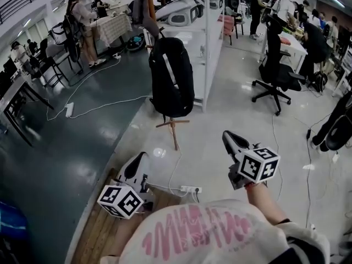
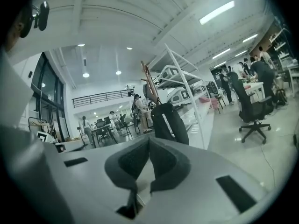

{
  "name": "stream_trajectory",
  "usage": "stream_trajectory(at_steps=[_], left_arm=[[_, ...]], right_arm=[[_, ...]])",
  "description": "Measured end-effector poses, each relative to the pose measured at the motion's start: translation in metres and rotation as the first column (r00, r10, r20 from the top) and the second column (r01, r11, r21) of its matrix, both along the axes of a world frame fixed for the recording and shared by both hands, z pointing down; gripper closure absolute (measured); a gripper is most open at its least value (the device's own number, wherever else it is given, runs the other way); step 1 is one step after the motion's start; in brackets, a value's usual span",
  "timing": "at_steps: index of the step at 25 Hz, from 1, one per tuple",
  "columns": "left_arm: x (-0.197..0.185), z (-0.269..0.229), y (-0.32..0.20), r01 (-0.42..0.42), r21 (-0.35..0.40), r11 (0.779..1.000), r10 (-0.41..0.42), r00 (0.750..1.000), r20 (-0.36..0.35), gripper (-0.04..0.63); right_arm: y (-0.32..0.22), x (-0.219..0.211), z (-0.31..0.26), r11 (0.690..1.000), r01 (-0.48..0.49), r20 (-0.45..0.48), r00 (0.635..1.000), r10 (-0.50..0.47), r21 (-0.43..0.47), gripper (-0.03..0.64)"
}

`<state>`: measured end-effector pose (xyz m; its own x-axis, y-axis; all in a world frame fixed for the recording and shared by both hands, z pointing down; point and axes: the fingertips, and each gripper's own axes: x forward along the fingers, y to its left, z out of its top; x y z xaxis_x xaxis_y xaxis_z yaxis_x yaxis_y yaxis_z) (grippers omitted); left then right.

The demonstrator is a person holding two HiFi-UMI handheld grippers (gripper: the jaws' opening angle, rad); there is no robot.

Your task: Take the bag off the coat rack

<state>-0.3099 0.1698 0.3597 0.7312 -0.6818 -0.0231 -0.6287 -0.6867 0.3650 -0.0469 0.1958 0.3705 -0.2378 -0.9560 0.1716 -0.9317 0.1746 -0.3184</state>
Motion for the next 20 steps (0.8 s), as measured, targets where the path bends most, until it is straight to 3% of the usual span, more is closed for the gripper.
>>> stream_trajectory(at_steps=[9, 14, 20], left_arm=[[0.051, -0.005, -0.048, -0.016, 0.016, 1.0, 0.016, 1.0, -0.015, 0.591], [0.078, -0.001, -0.091, 0.061, -0.012, 0.998, -0.062, 0.997, -0.036, 0.591], [0.107, 0.008, -0.145, 0.172, -0.05, 0.984, -0.175, 0.983, -0.049, 0.591]], right_arm=[[-0.053, 0.042, 0.011, 1.0, 0.004, 0.027, 1.0, -0.003, -0.004, 0.611], [-0.112, 0.077, 0.023, 0.998, 0.057, 0.083, 0.995, -0.054, -0.039, 0.611], [-0.195, 0.122, 0.016, 0.991, 0.13, 0.065, 0.99, -0.128, -0.03, 0.611]])
